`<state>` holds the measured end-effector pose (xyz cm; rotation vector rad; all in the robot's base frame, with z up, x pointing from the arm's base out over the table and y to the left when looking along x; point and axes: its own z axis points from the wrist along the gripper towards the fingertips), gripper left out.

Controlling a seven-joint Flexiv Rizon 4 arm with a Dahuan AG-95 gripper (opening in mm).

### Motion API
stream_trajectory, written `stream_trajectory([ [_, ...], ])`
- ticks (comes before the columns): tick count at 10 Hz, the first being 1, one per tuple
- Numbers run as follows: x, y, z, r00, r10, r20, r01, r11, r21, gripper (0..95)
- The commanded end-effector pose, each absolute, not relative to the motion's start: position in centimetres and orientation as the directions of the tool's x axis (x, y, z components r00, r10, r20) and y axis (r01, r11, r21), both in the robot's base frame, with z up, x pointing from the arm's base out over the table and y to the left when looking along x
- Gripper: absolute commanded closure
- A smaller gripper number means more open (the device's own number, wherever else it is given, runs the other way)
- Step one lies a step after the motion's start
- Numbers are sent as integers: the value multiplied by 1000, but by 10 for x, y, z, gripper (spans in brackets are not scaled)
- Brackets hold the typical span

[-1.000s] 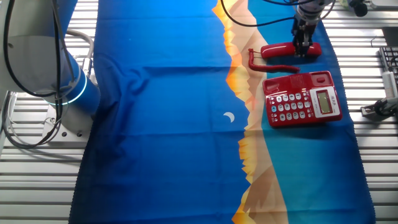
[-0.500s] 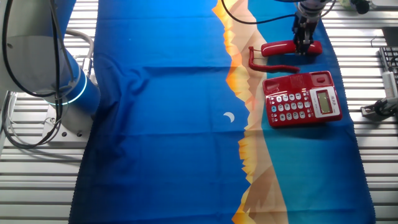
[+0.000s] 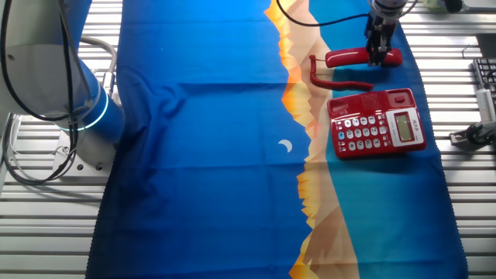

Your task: Place the handset of the telephone on the corresponding phone cradle

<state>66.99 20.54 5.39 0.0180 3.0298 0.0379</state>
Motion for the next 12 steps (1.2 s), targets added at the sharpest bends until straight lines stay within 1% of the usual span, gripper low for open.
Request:
stream_trajectory([
  [1, 669, 206, 58, -994, 12, -112, 9, 1000, 25, 950],
  [6, 662, 202, 69, -992, 11, -125, 8, 1000, 24, 950],
  [12, 660, 202, 75, -983, 17, -185, 13, 1000, 22, 950],
])
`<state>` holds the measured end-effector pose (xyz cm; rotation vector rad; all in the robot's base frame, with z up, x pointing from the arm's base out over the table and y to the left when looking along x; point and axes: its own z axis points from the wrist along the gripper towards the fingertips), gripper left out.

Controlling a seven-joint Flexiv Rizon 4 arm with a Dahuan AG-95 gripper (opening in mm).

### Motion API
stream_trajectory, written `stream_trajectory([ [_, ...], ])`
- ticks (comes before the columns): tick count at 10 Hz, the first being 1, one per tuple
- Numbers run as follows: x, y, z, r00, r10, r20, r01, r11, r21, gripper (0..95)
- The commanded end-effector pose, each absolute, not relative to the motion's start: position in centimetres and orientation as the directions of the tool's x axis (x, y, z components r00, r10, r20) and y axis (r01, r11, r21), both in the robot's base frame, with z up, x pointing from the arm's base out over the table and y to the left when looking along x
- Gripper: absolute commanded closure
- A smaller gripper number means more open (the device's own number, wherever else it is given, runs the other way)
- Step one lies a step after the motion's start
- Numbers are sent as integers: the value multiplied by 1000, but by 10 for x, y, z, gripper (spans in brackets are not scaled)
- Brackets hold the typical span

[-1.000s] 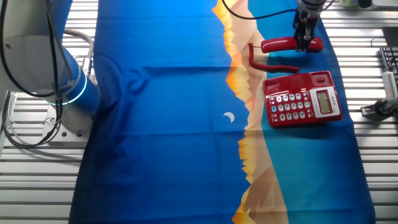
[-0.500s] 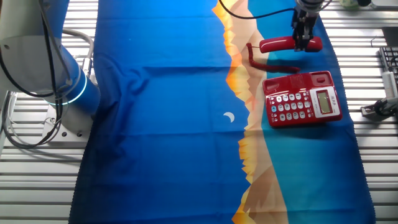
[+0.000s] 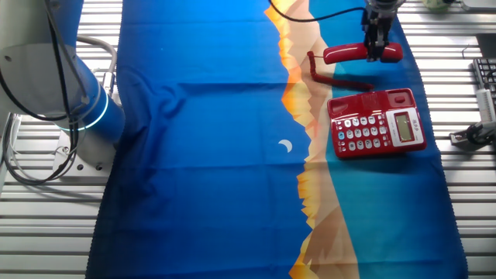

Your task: Place the handset of the telephone on the corresponding phone cradle

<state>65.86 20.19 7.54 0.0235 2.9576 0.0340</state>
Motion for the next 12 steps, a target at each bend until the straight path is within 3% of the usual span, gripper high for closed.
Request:
stream_trajectory([
  [1, 659, 201, 76, -982, 15, -187, 11, 1000, 23, 950],
  [12, 659, 178, 87, -982, -26, -189, -33, 999, 33, 950],
])
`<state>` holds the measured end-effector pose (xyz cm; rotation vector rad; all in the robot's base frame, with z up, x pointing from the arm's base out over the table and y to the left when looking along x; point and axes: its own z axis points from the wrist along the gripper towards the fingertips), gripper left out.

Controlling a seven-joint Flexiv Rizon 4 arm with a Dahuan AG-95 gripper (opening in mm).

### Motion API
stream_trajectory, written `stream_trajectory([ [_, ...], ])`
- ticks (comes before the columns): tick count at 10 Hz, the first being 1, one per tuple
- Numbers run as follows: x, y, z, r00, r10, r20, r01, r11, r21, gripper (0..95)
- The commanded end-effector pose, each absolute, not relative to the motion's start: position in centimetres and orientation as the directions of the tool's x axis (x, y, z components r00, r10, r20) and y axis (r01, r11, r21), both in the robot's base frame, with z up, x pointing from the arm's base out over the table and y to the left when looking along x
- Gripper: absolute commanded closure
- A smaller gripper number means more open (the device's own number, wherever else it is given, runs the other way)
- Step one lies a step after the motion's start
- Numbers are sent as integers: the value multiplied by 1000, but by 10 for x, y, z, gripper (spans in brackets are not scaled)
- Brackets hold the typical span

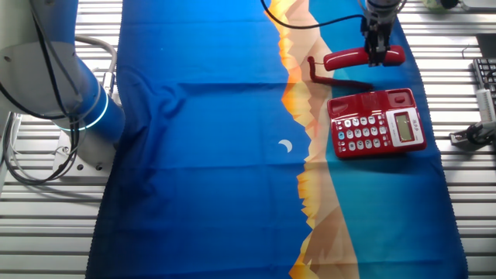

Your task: Place the handset of the telephone on the corresponding phone cradle

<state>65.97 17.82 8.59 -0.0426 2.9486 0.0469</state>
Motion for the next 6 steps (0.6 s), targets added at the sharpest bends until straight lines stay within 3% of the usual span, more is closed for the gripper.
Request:
stream_trajectory([
  [1, 659, 176, 87, -982, -26, -188, -33, 999, 34, 950],
  [6, 659, 164, 90, -981, -34, -189, -42, 998, 39, 950],
])
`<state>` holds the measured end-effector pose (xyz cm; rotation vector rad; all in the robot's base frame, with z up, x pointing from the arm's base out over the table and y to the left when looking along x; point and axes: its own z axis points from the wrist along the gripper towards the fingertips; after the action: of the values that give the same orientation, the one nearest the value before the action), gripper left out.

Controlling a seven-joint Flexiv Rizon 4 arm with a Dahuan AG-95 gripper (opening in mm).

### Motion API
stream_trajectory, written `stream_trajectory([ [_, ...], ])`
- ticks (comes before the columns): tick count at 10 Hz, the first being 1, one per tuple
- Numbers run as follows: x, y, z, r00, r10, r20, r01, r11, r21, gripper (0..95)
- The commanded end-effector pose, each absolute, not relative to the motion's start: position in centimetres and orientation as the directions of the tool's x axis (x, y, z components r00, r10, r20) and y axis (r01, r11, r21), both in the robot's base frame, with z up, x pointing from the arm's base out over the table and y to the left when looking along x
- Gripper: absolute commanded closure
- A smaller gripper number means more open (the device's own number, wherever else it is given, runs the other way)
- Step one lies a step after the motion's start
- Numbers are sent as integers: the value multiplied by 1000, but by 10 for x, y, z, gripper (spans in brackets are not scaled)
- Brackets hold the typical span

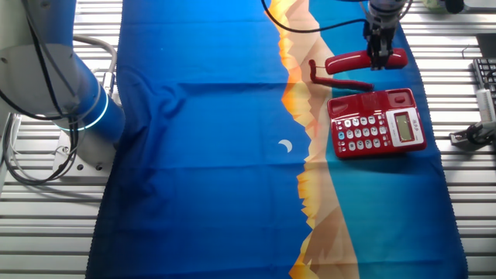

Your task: Place the handset of the telephone on the corresponding phone cradle

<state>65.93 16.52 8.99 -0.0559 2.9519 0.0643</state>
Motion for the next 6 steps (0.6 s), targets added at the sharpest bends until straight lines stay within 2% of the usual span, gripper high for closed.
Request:
stream_trajectory([
  [1, 660, 162, 91, -981, -34, -189, -43, 998, 40, 950],
  [6, 661, 146, 97, -982, -39, -186, -50, 997, 55, 950],
])
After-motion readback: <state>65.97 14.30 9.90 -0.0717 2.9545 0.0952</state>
